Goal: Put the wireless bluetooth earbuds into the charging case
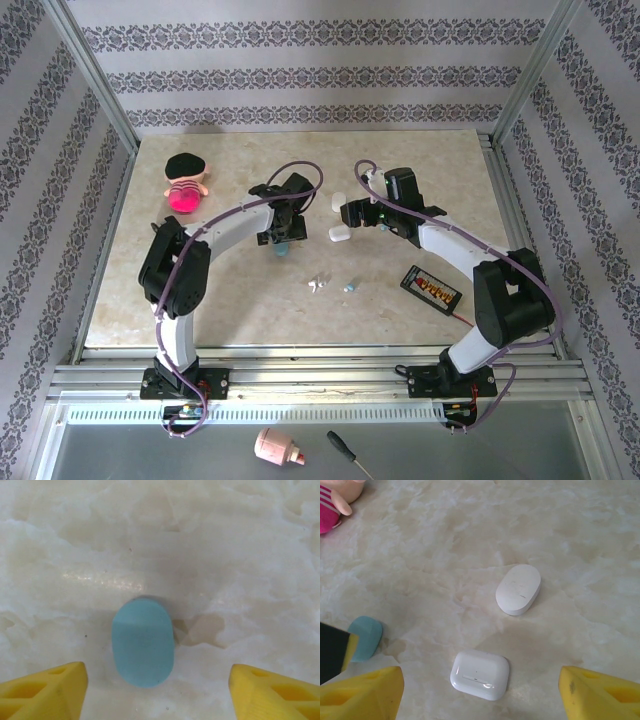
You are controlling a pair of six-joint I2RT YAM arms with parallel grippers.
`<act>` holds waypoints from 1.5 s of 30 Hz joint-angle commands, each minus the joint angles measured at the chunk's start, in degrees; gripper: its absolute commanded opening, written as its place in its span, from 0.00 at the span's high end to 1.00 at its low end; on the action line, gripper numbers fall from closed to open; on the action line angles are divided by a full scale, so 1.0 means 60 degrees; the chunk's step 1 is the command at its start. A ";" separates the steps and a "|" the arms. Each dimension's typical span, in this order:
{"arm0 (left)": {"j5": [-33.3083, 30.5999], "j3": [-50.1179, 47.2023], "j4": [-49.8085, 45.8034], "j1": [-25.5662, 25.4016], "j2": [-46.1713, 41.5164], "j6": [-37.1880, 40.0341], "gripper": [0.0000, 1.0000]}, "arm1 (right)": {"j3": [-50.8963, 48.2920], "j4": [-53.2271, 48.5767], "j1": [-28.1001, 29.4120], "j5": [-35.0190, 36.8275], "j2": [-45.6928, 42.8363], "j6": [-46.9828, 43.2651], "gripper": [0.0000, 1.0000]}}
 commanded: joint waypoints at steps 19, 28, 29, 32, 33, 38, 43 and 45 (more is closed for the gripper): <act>-0.0137 -0.0502 0.0512 -0.0019 0.0908 -0.1308 0.40 | -0.0090 -0.0026 -0.0294 -0.0120 -0.0232 0.0196 0.19; -0.0070 -0.0554 0.0513 -0.0019 0.0933 -0.1179 0.55 | -0.0170 -0.0080 -0.0336 -0.0180 -0.0464 0.0246 0.19; -0.0075 -0.0572 0.0512 -0.0019 0.0888 -0.1143 0.56 | -0.0196 -0.0075 -0.0340 -0.0191 -0.0521 0.0249 0.19; -0.0100 -0.0698 0.0513 -0.0019 0.0680 -0.0906 0.57 | -0.0256 -0.0085 -0.0387 -0.0252 -0.0686 0.0350 0.19; -0.0096 -0.0751 0.0526 -0.0019 0.0603 -0.0811 0.58 | -0.0273 -0.0077 -0.0395 -0.0291 -0.0754 0.0392 0.19; 0.0118 -0.1173 0.1085 -0.0034 -0.0201 0.0553 0.65 | -0.0501 -0.0089 -0.0551 -0.0643 -0.1122 0.1001 0.20; 0.0044 -0.1530 0.1539 -0.0030 -0.1011 0.2446 0.67 | -0.0893 -0.0142 -0.1075 -0.1655 -0.1501 0.2657 0.22; 0.0234 -0.1646 0.1763 -0.0025 -0.1331 0.3499 0.68 | -0.1087 -0.0008 -0.1254 -0.2404 -0.1573 0.3081 0.22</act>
